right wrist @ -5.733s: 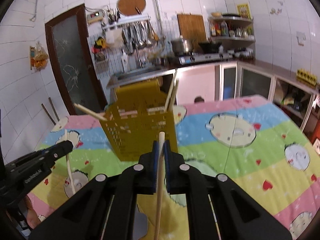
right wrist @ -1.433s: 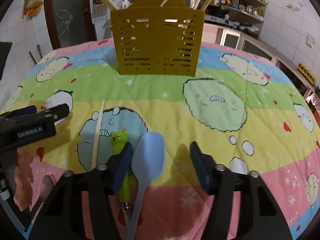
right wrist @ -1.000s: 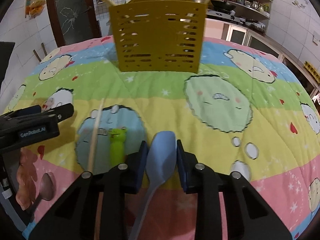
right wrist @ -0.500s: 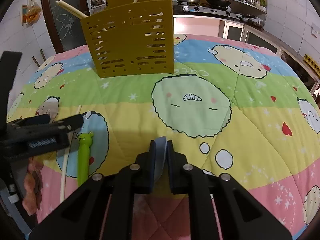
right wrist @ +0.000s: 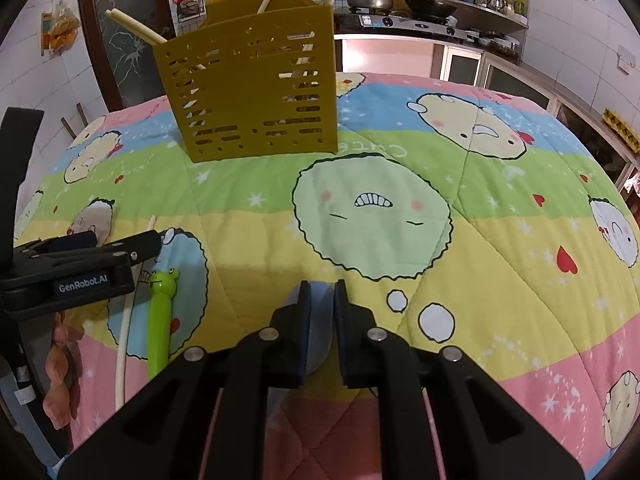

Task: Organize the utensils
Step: 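Close the left tool on a chopstick while the right tool grasps the blue spoon, then lift the chopstick and blue spoon upright and carry them above the yellow holder, then open the left tool dropping its chopstick in while the right tool releases the blue spoon, then lower the left tool to the brown spoon while the right tool approaches the green frog fork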

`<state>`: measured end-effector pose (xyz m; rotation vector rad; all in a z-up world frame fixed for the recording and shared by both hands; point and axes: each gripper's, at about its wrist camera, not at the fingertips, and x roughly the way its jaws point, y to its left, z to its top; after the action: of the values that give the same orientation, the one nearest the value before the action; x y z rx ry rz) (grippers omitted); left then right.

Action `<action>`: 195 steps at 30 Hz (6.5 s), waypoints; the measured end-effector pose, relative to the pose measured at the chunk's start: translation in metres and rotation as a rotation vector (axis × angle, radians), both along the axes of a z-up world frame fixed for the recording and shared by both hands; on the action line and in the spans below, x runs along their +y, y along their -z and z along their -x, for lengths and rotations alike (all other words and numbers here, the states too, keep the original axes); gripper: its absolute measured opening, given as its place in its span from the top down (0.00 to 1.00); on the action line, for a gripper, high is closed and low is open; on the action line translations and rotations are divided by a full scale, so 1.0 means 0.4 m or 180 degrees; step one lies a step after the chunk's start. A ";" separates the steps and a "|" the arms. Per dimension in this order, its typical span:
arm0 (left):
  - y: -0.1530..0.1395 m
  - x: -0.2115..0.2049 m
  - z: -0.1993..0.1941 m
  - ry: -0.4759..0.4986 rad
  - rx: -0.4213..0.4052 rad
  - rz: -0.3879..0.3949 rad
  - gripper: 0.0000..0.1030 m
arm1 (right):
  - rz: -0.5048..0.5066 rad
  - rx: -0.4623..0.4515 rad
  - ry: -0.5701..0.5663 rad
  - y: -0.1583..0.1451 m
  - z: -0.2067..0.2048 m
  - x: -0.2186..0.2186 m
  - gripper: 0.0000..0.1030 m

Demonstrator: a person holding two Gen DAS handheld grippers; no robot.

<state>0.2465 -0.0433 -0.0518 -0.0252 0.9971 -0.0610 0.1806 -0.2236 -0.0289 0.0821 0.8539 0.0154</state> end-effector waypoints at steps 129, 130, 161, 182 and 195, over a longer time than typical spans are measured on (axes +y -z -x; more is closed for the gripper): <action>-0.652 -0.109 -0.191 -0.0004 -0.3134 0.0468 0.96 | 0.0023 -0.2271 0.0003 -0.580 -0.198 -0.035 0.70; -0.645 -0.113 -0.208 -0.0014 -0.3107 0.0450 0.96 | 0.0013 -0.2258 0.0012 -0.573 -0.209 -0.036 0.70; -0.575 0.004 -0.183 -0.0098 -0.2387 0.0318 0.24 | 0.0222 -0.1543 0.0036 -0.441 -0.230 -0.028 0.40; -0.271 0.198 0.170 0.0119 -0.1368 0.0055 0.05 | 0.0021 -0.0880 0.0085 -0.160 0.090 0.049 0.29; -0.108 0.257 0.241 0.0137 -0.0807 0.0034 0.05 | 0.0175 -0.0403 -0.0107 -0.046 0.104 0.169 0.29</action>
<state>0.1500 0.0596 -0.0085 -0.0054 0.7441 -0.1064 0.1392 -0.1559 -0.0103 0.0150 0.7287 0.0282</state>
